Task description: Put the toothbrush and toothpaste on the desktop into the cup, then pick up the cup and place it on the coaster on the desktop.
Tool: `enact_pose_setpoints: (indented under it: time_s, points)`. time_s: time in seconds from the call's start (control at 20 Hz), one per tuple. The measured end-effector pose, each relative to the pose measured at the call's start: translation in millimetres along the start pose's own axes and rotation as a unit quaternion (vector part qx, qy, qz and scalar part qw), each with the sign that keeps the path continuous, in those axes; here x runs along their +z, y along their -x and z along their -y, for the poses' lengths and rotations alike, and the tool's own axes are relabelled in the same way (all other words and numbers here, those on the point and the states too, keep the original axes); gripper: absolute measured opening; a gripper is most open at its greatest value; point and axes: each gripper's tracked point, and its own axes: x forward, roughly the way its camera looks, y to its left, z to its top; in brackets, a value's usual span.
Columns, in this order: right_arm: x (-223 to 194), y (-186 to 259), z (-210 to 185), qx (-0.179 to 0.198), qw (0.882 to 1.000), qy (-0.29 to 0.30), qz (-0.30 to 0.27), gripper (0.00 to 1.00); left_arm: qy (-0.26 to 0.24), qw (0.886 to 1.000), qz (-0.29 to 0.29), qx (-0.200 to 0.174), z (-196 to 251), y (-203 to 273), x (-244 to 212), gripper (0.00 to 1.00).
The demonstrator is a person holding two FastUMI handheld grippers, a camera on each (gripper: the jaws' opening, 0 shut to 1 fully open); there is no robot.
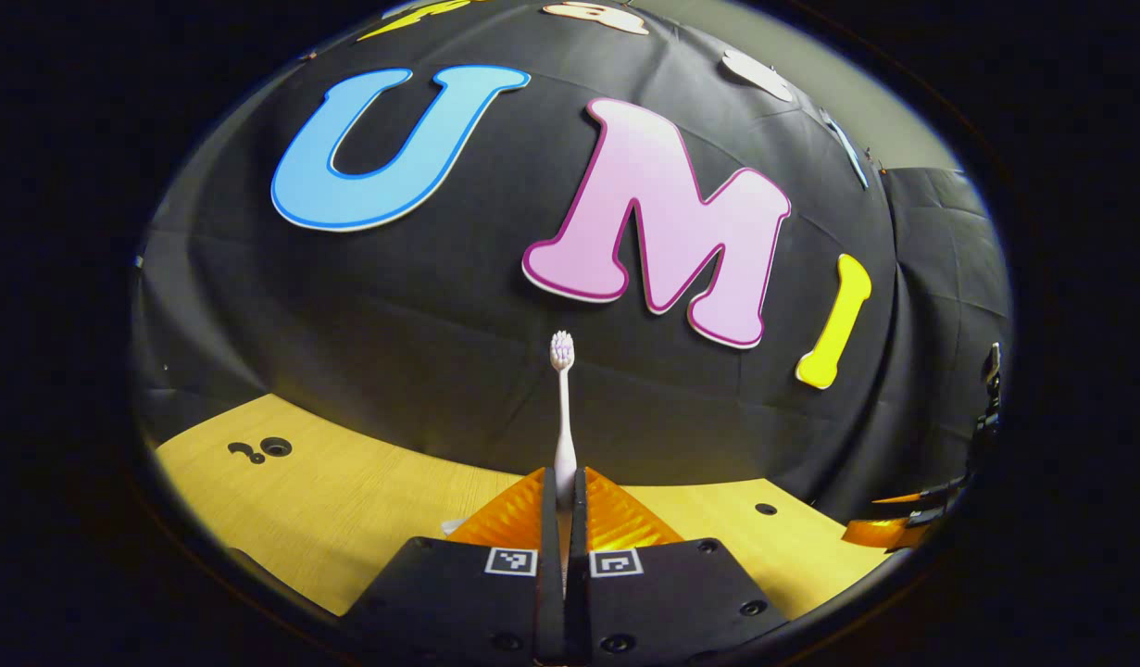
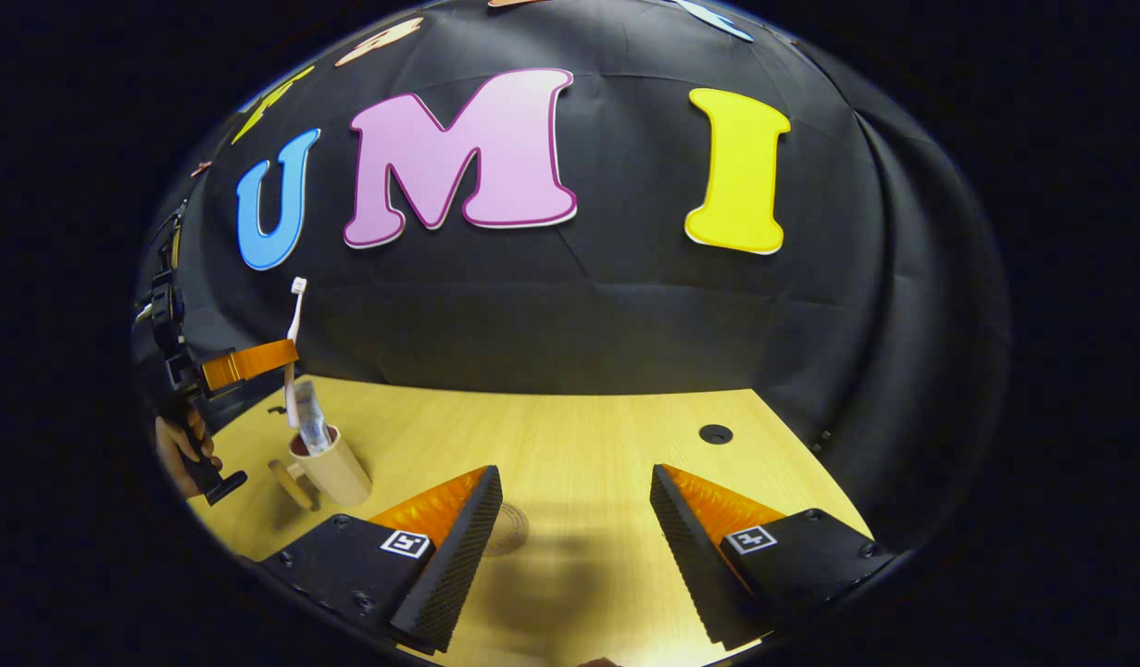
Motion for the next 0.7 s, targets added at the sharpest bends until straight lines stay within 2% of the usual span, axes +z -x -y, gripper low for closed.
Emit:
enact_pose_setpoints:
  time_s: [0.15,0.35,0.55,0.6,0.7]
  points:
    - [-17.0,5.0,10.3,-0.009,1.0,0.006,-0.016,0.99,-0.015,1.0,-0.001,0.007,-7.3,-5.4,-21.7,0.07]
    - [-28.4,6.5,15.1,-0.015,1.0,0.0,-0.027,0.99,-0.002,1.0,-0.001,0.011,-9.5,-10.3,-36.4,0.07]
    - [-21.5,4.4,15.1,-0.023,0.999,-0.013,-0.018,0.99,0.004,1.0,0.005,0.021,-12.8,-9.2,-38.4,0.11]
    - [-20.6,4.7,14.9,-0.024,0.999,-0.013,-0.016,0.99,0.005,1.0,0.008,0.017,-11.5,-6.7,-35.5,0.29]
    - [-21.6,4.4,13.9,-0.025,0.999,-0.01,-0.018,0.99,0.009,1.0,0.009,0.005,-5.0,1.0,-28.7,0.32]
